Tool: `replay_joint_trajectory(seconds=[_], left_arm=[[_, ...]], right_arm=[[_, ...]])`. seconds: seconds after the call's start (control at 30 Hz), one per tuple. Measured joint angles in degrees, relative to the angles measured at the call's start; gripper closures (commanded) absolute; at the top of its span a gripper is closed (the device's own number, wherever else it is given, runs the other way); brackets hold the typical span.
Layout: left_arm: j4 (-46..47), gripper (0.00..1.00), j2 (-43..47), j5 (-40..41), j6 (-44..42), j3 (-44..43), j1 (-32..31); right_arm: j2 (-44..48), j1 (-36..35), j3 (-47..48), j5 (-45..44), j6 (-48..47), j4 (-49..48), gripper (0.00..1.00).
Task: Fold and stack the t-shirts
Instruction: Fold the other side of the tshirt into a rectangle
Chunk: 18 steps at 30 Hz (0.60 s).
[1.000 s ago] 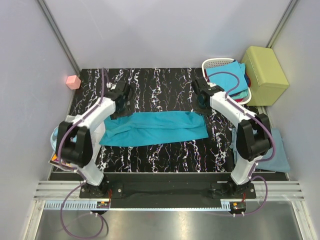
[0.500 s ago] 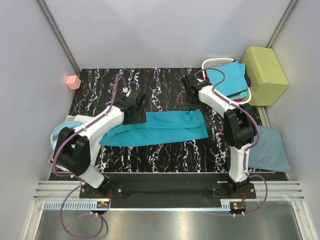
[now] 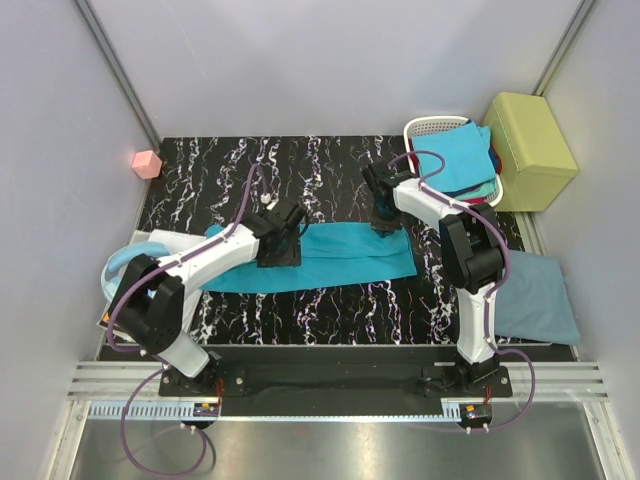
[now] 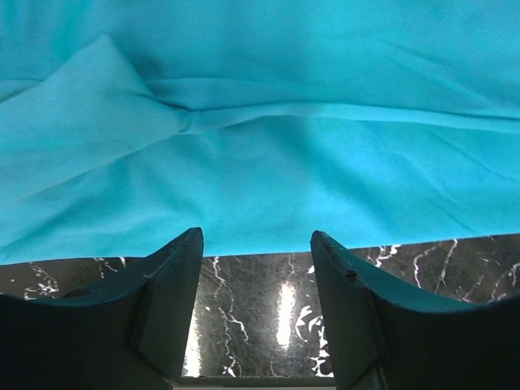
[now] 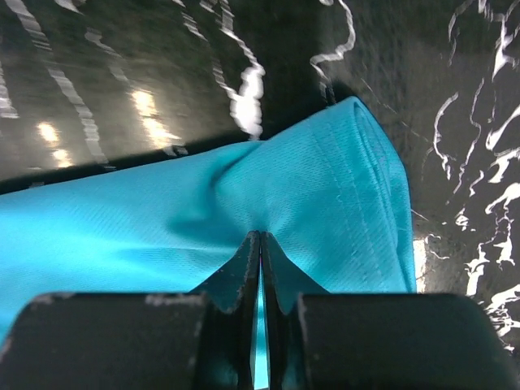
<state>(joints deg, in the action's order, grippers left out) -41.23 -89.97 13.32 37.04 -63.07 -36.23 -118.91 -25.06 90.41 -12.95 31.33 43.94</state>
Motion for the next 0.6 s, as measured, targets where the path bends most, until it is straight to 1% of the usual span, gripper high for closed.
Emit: replay_joint_trajectory(seconds=[0.17, 0.23, 0.33, 0.6], left_arm=[[0.22, 0.41, 0.0, -0.52, 0.13, 0.0, -1.05], [0.22, 0.41, 0.0, -0.74, 0.13, 0.0, -1.31], [0.2, 0.42, 0.0, -1.16, 0.11, 0.0, -1.57], [0.22, 0.43, 0.0, -1.55, 0.04, 0.35, -1.92]], right_arm=[[-0.24, 1.14, -2.64, 0.11, 0.92, 0.02, 0.92], [-0.24, 1.57, -2.93, 0.11, 1.27, 0.04, 0.96], [-0.24, 2.12, -2.99, 0.09, 1.73, 0.0, 0.97], [-0.26, 5.75, -3.06, -0.04, 2.62, 0.02, 0.97]])
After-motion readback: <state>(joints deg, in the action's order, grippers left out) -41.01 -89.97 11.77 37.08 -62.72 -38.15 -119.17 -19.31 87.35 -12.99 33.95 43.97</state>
